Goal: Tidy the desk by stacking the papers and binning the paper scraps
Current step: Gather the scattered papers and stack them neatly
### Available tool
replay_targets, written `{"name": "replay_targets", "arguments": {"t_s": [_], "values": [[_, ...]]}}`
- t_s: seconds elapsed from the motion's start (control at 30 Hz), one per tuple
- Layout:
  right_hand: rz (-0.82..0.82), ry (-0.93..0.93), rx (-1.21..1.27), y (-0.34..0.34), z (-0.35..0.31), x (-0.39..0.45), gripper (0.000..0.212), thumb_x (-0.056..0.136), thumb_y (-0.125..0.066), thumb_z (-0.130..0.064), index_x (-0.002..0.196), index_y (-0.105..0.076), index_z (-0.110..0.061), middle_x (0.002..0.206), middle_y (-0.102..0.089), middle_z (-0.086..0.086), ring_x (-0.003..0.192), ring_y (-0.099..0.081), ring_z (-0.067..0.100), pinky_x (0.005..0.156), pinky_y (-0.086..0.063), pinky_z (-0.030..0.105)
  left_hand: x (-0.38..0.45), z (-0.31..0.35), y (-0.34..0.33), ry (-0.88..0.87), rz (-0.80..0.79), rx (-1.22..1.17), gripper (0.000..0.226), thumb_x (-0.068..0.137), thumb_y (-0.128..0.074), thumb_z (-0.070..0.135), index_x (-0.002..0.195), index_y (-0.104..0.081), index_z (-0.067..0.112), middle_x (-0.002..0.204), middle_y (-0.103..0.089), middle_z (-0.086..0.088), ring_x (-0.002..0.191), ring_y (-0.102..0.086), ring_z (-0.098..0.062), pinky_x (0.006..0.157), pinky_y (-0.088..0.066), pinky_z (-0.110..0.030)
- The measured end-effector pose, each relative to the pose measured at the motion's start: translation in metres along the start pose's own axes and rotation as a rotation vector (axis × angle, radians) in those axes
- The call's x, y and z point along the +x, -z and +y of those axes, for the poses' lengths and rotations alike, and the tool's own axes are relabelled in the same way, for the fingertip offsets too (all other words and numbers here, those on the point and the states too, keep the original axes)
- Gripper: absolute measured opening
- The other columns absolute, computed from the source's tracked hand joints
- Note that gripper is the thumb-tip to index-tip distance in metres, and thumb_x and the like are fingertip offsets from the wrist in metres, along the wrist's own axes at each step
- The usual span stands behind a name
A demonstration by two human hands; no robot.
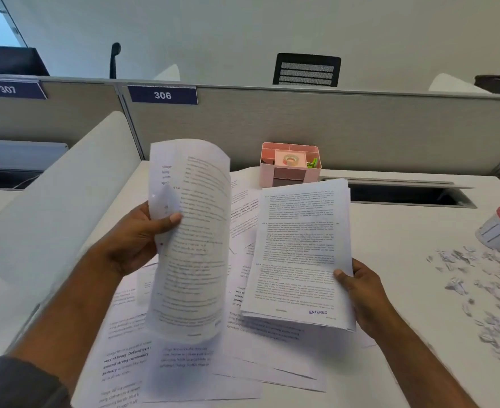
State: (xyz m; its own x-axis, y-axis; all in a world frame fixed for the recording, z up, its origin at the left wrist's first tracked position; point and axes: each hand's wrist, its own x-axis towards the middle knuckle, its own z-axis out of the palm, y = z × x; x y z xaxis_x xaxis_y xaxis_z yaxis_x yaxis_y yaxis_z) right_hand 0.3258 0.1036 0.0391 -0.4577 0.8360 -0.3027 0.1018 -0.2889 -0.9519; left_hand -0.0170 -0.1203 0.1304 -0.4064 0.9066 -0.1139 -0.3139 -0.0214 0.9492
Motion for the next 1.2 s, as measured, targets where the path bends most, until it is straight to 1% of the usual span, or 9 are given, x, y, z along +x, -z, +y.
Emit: {"name": "replay_targets", "arguments": {"t_s": [0.2,0.3,0.43,0.6,0.73,0.87,0.97,1.13,1.2], "values": [[-0.029,-0.017,0.011,-0.008,-0.001,0.001,0.022,0.094,-0.059,-0.006,0.111,-0.067,-0.018,0.104,-0.076,0.003,0.090,-0.074,0.027,0.076,-0.059,0.041,0.027,-0.026,-0.032,0.029,-0.125,-0.293,0.038,0.097,-0.049,0.010,0.133,-0.061,0.008,0.123,-0.069,-0.015,0.110,-0.068,-0.031,0.085,-0.059,-0.045],[-0.056,-0.035,0.029,-0.011,-0.002,0.001,0.021,0.094,-0.060,-0.009,0.114,-0.065,-0.015,0.105,-0.075,0.006,0.090,-0.073,0.029,0.075,-0.059,0.042,0.040,-0.042,-0.044,0.086,-0.091,-0.342,0.036,0.097,-0.050,0.009,0.129,-0.065,0.006,0.124,-0.069,-0.016,0.109,-0.069,-0.030,0.085,-0.059,-0.042],[-0.126,-0.035,0.083,-0.012,-0.007,0.000,0.025,0.093,-0.062,-0.013,0.118,-0.064,-0.014,0.109,-0.074,0.009,0.093,-0.072,0.034,0.074,-0.059,0.045,0.052,-0.071,-0.062,0.252,0.137,-0.083,0.046,0.080,-0.071,0.007,0.125,-0.064,-0.002,0.119,-0.070,-0.021,0.102,-0.071,-0.034,0.080,-0.061,-0.043],[-0.178,-0.106,0.162,-0.009,-0.006,0.001,0.027,0.095,-0.056,-0.009,0.116,-0.068,-0.022,0.112,-0.073,0.011,0.098,-0.070,0.036,0.075,-0.058,0.045,0.057,-0.107,-0.073,0.331,0.378,0.239,0.030,0.083,-0.078,0.003,0.112,-0.070,0.006,0.105,-0.076,-0.010,0.084,-0.074,-0.024,0.063,-0.060,-0.033],[-0.207,-0.150,0.162,-0.005,-0.006,0.002,0.026,0.093,-0.060,-0.013,0.114,-0.069,-0.024,0.113,-0.072,0.011,0.098,-0.070,0.036,0.074,-0.058,0.044,0.061,-0.125,-0.079,0.368,0.394,0.197,0.027,0.087,-0.075,0.006,0.113,-0.068,0.012,0.110,-0.074,-0.006,0.092,-0.071,-0.025,0.070,-0.058,-0.035],[-0.203,-0.169,0.068,-0.004,-0.011,0.007,0.036,0.079,-0.069,-0.038,0.111,-0.071,-0.021,0.111,-0.073,0.011,0.096,-0.071,0.034,0.077,-0.058,0.045,0.063,-0.134,-0.087,0.384,0.381,0.134,0.029,0.088,-0.074,0.006,0.117,-0.069,0.010,0.109,-0.076,-0.009,0.095,-0.073,-0.029,0.081,-0.061,-0.045],[-0.207,-0.184,0.048,0.000,-0.014,0.013,0.041,0.089,-0.061,-0.048,0.115,-0.070,-0.018,0.111,-0.074,0.007,0.100,-0.071,0.032,0.083,-0.058,0.048,0.069,-0.137,-0.095,0.354,0.418,0.136,0.027,0.087,-0.075,0.007,0.112,-0.067,0.010,0.109,-0.075,-0.009,0.094,-0.074,-0.029,0.083,-0.061,-0.050],[-0.115,-0.110,-0.118,-0.004,-0.010,0.024,0.023,0.085,-0.072,-0.013,0.108,-0.069,-0.013,0.107,-0.075,0.008,0.089,-0.073,0.029,0.082,-0.059,0.047,0.081,-0.139,-0.104,0.291,0.414,0.207,0.030,0.085,-0.079,0.012,0.111,-0.065,0.014,0.109,-0.074,-0.003,0.095,-0.073,-0.025,0.076,-0.063,-0.040],[-0.072,-0.124,-0.157,-0.003,-0.006,0.030,0.026,0.085,-0.070,-0.006,0.110,-0.068,-0.014,0.106,-0.075,0.006,0.090,-0.073,0.030,0.084,-0.058,0.050,0.087,-0.139,-0.103,0.300,0.393,0.269,0.028,0.085,-0.080,0.019,0.109,-0.065,0.018,0.104,-0.073,0.002,0.090,-0.072,-0.018,0.064,-0.061,-0.030]]}}
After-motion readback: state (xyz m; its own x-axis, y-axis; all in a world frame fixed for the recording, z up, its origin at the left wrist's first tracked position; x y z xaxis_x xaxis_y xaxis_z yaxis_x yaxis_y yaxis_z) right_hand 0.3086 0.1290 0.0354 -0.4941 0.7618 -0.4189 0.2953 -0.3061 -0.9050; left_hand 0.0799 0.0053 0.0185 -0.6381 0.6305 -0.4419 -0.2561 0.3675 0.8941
